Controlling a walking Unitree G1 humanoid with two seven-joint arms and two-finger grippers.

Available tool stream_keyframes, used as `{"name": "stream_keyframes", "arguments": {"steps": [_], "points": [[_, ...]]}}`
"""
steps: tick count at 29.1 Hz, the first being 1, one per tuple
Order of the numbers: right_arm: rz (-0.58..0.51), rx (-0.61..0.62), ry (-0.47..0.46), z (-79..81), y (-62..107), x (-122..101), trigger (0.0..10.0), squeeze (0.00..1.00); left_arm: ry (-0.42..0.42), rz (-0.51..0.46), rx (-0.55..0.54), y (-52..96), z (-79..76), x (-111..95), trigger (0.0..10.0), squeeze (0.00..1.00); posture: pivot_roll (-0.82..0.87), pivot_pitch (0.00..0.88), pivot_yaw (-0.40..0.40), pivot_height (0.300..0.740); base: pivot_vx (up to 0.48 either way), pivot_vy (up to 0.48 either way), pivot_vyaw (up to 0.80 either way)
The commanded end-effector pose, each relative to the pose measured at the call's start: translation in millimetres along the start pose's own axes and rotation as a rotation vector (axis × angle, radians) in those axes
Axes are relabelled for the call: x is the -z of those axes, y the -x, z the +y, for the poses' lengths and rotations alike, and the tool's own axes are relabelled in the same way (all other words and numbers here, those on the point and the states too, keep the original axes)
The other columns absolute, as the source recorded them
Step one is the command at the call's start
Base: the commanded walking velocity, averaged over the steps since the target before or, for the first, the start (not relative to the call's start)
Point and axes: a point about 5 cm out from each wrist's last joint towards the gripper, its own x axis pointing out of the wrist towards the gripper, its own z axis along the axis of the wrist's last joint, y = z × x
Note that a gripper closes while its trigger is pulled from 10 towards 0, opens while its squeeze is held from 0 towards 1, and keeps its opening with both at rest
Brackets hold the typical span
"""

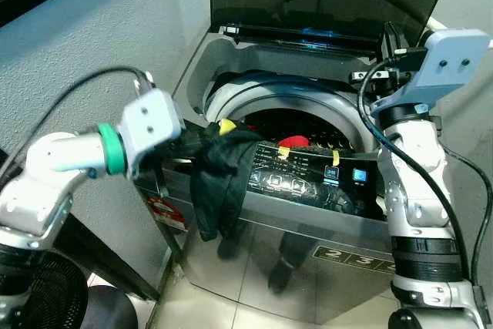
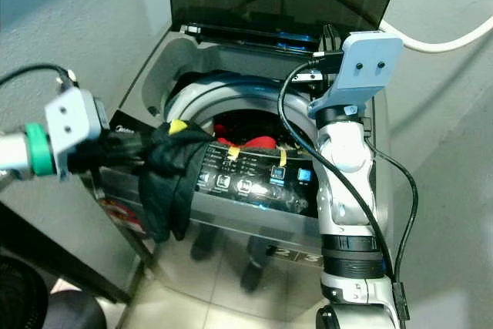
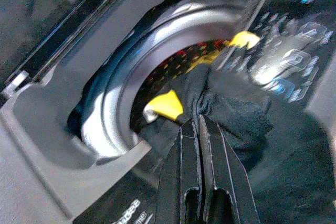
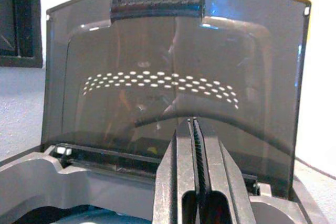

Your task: Clothes washing

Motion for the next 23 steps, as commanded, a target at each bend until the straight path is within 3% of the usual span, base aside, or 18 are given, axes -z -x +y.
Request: {"name": "stream_keyframes", "arguments": {"steps": [1,2,14,21,22,23], "points": [[-0.001,-0.011,-0.006,4.5,-1.1,0,10.0,0.0,0.008,0.022,0.002,3.5,0.1,5,10.0,0.0,0.14,0.095,0.063,0.74,0.0,0.0,0.0],[-0.001,-0.012,-0.008,4.8,-1.5,0,10.0,0.0,0.034,0.017,0.016,3.9,-1.7,6,10.0,1.0,0.15,0.096,0.06,0.74,0.0,0.0,0.0],[0.003,-0.009,-0.002,3.9,0.3,0,10.0,0.0,0.103,-0.001,0.061,2.5,-7.6,6,10.0,1.0,0.13,0.1,0.07,0.74,0.0,0.0,0.0],[0.004,-0.005,-0.002,3.6,1.4,0,10.0,0.0,0.086,0.011,0.088,6.7,-10.3,3,10.0,1.0,0.13,0.1,0.072,0.74,0.0,0.0,0.0],[0.004,-0.004,-0.003,3.8,1.5,1,10.0,0.0,0.064,0.009,0.061,7.9,-6.5,0,10.0,0.0,0.14,0.1,0.072,0.74,0.0,0.0,0.0],[0.004,-0.004,-0.004,4.0,1.5,1,10.0,0.0,0.041,0.004,0.033,8.4,-2.2,-3,10.0,0.0,0.15,0.1,0.071,0.74,0.0,0.0,0.0]]}}
